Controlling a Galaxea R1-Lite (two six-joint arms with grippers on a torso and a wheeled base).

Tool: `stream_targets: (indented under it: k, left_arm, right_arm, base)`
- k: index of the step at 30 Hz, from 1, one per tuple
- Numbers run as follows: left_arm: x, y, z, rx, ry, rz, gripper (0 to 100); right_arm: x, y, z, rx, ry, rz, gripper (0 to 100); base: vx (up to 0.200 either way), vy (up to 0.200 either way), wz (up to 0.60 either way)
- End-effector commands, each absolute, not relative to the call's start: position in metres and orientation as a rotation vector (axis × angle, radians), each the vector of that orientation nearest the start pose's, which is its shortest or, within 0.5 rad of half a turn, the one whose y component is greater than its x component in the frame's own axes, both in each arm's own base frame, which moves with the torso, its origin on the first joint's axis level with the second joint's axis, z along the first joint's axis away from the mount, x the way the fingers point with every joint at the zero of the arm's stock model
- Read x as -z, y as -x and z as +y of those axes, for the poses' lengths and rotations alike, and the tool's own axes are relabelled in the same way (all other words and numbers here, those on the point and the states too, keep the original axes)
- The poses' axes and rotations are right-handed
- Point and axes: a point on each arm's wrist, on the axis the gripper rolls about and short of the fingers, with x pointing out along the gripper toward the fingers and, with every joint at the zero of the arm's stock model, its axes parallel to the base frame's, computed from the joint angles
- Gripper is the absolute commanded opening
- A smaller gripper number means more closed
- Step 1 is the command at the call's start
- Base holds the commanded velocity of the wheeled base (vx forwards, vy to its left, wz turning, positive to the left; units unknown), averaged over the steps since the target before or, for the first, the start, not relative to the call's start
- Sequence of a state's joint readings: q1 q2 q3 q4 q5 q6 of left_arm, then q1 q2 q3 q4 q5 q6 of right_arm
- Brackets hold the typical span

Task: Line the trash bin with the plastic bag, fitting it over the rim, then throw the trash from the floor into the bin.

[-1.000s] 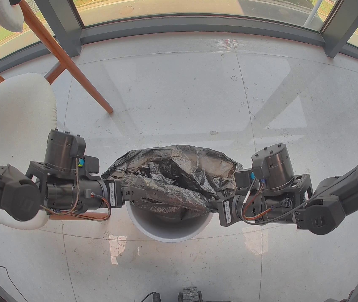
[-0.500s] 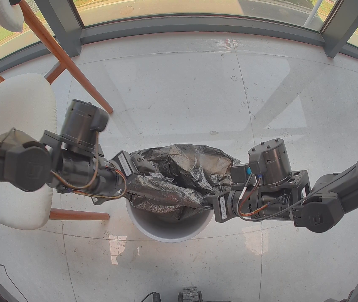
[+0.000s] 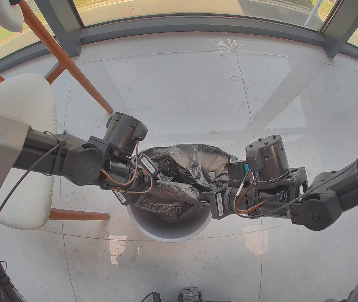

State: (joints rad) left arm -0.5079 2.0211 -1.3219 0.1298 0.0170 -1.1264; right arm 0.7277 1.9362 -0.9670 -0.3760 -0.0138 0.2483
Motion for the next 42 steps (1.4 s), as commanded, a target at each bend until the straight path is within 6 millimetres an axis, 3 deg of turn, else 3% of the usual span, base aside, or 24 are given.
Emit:
stream_targets:
  k: [1, 8, 10, 15, 16, 20, 27, 34, 35, 42]
  left_arm:
    - [-0.128, -0.355, -0.178, -0.095, 0.854, 0.948, 0]
    - [-0.129, -0.354, -0.170, -0.096, 0.823, 0.952, 0]
    - [-0.148, -0.339, -0.177, -0.043, 0.830, 0.933, 0]
    - [-0.163, -0.328, -0.192, 0.023, 0.828, 0.918, 0]
    - [-0.183, -0.318, -0.199, 0.083, 0.838, 0.884, 0]
    - [-0.204, -0.312, -0.211, 0.155, 0.845, 0.847, 0]
    - [-0.192, -0.310, -0.209, 0.119, 0.775, 0.908, 0]
    - [-0.162, -0.304, -0.205, 0.066, 0.727, 0.986, 0]
    - [-0.150, -0.308, -0.207, 0.047, 0.714, 1.012, 0]
    - [-0.144, -0.309, -0.205, 0.029, 0.694, 1.028, 0]
  right_arm:
    - [-0.122, -0.264, 0.232, -0.608, -0.011, 0.645, 0]
    - [-0.114, -0.275, 0.214, -0.535, -0.010, 0.685, 0]
    - [-0.118, -0.284, 0.210, -0.509, -0.031, 0.681, 0]
    - [-0.127, -0.309, 0.210, -0.485, -0.065, 0.630, 0]
    - [-0.137, -0.321, 0.208, -0.475, -0.085, 0.590, 0]
    - [-0.147, -0.338, 0.206, -0.454, -0.100, 0.573, 0]
    - [-0.140, -0.344, 0.206, -0.429, -0.109, 0.642, 0]
    - [-0.115, -0.339, 0.209, -0.418, -0.106, 0.720, 0]
    - [-0.109, -0.340, 0.211, -0.423, -0.105, 0.737, 0]
    - [-0.099, -0.329, 0.218, -0.439, -0.116, 0.793, 0]
  base:
    - [0.000, 0.000, 0.00]
    - [0.000, 0.000, 0.00]
    - [0.000, 0.000, 0.00]
    - [0.000, 0.000, 0.00]
    - [0.000, 0.000, 0.00]
    - [0.000, 0.000, 0.00]
    - [0.000, 0.000, 0.00]
    - [0.000, 0.000, 0.00]
    - [0.000, 0.000, 0.00]
    - [0.000, 0.000, 0.00]
